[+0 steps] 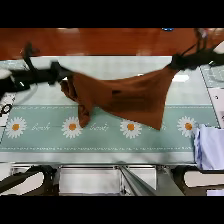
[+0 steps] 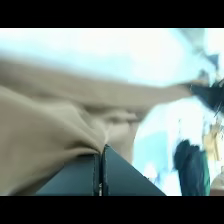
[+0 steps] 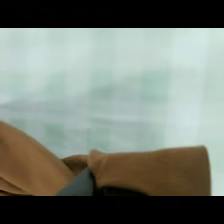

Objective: Fold the shirts.

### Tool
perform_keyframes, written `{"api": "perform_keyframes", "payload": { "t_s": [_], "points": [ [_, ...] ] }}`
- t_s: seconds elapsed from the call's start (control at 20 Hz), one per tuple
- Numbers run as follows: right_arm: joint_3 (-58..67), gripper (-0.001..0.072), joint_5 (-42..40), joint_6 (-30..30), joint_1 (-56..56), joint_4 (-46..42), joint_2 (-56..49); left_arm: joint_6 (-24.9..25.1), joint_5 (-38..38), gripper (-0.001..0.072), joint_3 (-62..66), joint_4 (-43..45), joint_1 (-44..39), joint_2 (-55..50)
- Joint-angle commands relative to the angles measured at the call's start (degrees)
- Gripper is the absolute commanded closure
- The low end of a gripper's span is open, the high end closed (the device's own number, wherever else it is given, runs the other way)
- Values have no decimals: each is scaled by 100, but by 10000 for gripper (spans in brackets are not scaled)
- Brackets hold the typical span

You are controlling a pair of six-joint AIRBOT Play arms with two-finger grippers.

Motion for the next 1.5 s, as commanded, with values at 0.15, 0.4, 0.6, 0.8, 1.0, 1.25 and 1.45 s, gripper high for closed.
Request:
{"api": "perform_keyframes", "payload": {
  "t_s": [0.15,0.4,0.6,0.8,1.0,1.25,1.45],
  "points": [
    [1832,683,345,22,2,-101,1370,-474,-428,688,3331,109,293,219],
    [2564,683,354,22,2,-750,2747,-1189,-728,689,4922,1390,579,907],
    [2564,683,643,103,2,-1386,3764,-1187,-616,688,5224,1523,1023,1950],
    [2511,683,1519,358,2,-1674,4319,-1189,-669,688,5217,1934,1261,2833],
    [2002,683,2337,525,2,-1613,4594,-1541,-1423,688,5189,2758,1261,3351],
    [555,683,2643,409,4,-903,4590,-1878,-2164,688,3893,3101,1259,3497],
    [-1572,683,1904,83,7,-345,4376,-1720,-1757,688,1541,2938,1255,3311]
  ]
}}
